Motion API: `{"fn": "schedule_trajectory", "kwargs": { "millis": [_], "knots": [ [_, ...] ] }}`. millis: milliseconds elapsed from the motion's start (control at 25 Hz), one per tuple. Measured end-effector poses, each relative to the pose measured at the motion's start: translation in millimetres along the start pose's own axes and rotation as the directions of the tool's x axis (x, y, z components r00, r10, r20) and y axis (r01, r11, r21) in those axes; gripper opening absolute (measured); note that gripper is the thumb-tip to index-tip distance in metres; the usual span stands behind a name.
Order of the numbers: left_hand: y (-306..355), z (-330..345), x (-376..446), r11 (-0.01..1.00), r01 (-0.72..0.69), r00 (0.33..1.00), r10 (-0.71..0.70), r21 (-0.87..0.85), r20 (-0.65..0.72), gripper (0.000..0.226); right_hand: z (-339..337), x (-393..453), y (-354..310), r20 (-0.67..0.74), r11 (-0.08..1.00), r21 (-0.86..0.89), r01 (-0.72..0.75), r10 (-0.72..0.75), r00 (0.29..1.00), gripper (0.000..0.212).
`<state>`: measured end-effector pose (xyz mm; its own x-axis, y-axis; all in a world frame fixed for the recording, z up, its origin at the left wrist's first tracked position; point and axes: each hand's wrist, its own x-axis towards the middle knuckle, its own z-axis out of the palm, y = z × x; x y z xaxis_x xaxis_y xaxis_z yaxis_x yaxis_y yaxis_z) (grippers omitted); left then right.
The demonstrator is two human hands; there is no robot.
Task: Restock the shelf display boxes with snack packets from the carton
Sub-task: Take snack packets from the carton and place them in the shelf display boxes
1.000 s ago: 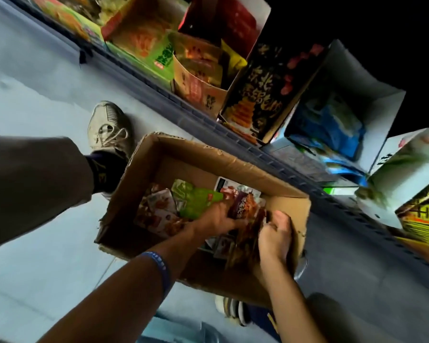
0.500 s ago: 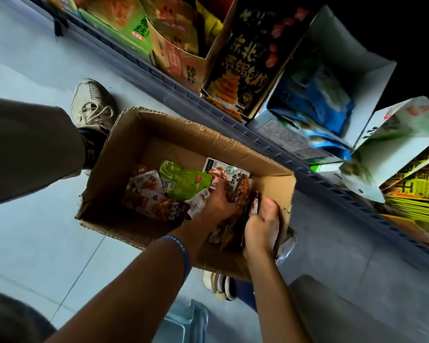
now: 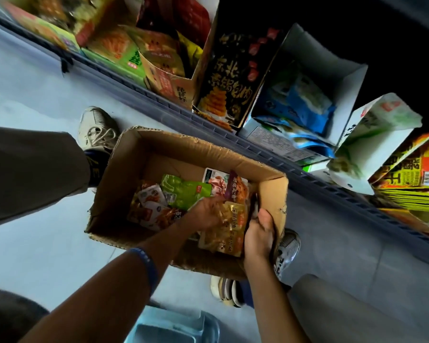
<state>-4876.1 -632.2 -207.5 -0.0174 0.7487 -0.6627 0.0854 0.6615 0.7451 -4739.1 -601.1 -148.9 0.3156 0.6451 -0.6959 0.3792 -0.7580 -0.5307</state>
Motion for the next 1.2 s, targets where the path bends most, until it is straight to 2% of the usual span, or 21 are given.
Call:
{"fn": "schedule_trajectory", "kwargs": {
  "millis": [120, 240, 320, 400, 440, 520, 600, 640, 680, 760, 840, 960, 1080, 1200],
  "knots": [
    [21, -55, -33, 0.995, 0.056, 0.993, -0.046, -0.085, 0.113, 0.059, -1, -9, -9, -0.056, 0.989, -0.003, 0.146, -0.145, 0.988, 0.033],
    [40, -83, -64, 0.962, 0.015, 0.999, -0.002, -0.273, 0.05, 0.062, -6, -25, -20, -0.027, 0.963, 0.061, 0.262, -0.261, 0.965, 0.014],
    [50, -90, -82, 0.935, -0.022, 1.0, 0.026, -0.354, 0.006, 0.064, -10, -39, -36, 0.192, 0.966, 0.139, 0.216, -0.24, 0.951, 0.012],
    [61, -91, -97, 0.901, -0.08, 0.997, 0.068, -0.426, -0.042, 0.065, -13, -61, -56, 0.429, 0.966, 0.193, 0.172, -0.241, 0.871, 0.02],
    [67, -90, -103, 0.879, -0.131, 0.99, 0.095, -0.459, -0.101, 0.064, -13, -69, -64, 0.462, 0.959, 0.186, 0.215, -0.278, 0.842, 0.023],
    [82, -86, -116, 0.812, -0.247, 0.957, 0.121, -0.528, -0.262, 0.058, -15, -85, -72, 0.431, 0.941, 0.189, 0.28, -0.336, 0.838, 0.04],
    [96, -80, -124, 0.695, -0.331, 0.926, 0.111, -0.638, -0.36, 0.051, -20, -97, -74, 0.401, 0.918, 0.345, 0.195, -0.332, 0.854, 0.051],
    [103, -77, -128, 0.646, -0.349, 0.924, 0.117, -0.679, -0.363, 0.049, -24, -107, -75, 0.415, 0.891, 0.437, 0.118, -0.317, 0.853, 0.048],
    [108, -74, -131, 0.62, -0.346, 0.931, 0.135, -0.704, -0.338, 0.048, -27, -112, -73, 0.404, 0.868, 0.486, 0.103, -0.328, 0.854, 0.044],
    [115, -72, -137, 0.639, -0.31, 0.95, 0.19, -0.704, -0.247, 0.05, -36, -121, -74, 0.321, 0.873, 0.425, 0.239, -0.392, 0.862, 0.037],
    [122, -74, -143, 0.693, -0.28, 0.959, 0.239, -0.664, -0.155, 0.05, -45, -122, -77, 0.332, 0.857, 0.392, 0.334, -0.471, 0.817, 0.032],
    [130, -76, -147, 0.763, -0.305, 0.952, 0.254, -0.57, -0.168, 0.041, -53, -121, -79, 0.378, 0.86, 0.346, 0.376, -0.494, 0.783, 0.029],
    [126, -76, -150, 0.807, -0.286, 0.957, 0.218, -0.516, -0.19, 0.041, -52, -119, -74, 0.385, 0.849, 0.441, 0.29, -0.472, 0.793, 0.037],
    [113, -76, -153, 0.836, -0.254, 0.962, 0.165, -0.485, -0.219, 0.042, -44, -116, -63, 0.401, 0.869, 0.465, 0.17, -0.378, 0.835, 0.038]
  ]
}}
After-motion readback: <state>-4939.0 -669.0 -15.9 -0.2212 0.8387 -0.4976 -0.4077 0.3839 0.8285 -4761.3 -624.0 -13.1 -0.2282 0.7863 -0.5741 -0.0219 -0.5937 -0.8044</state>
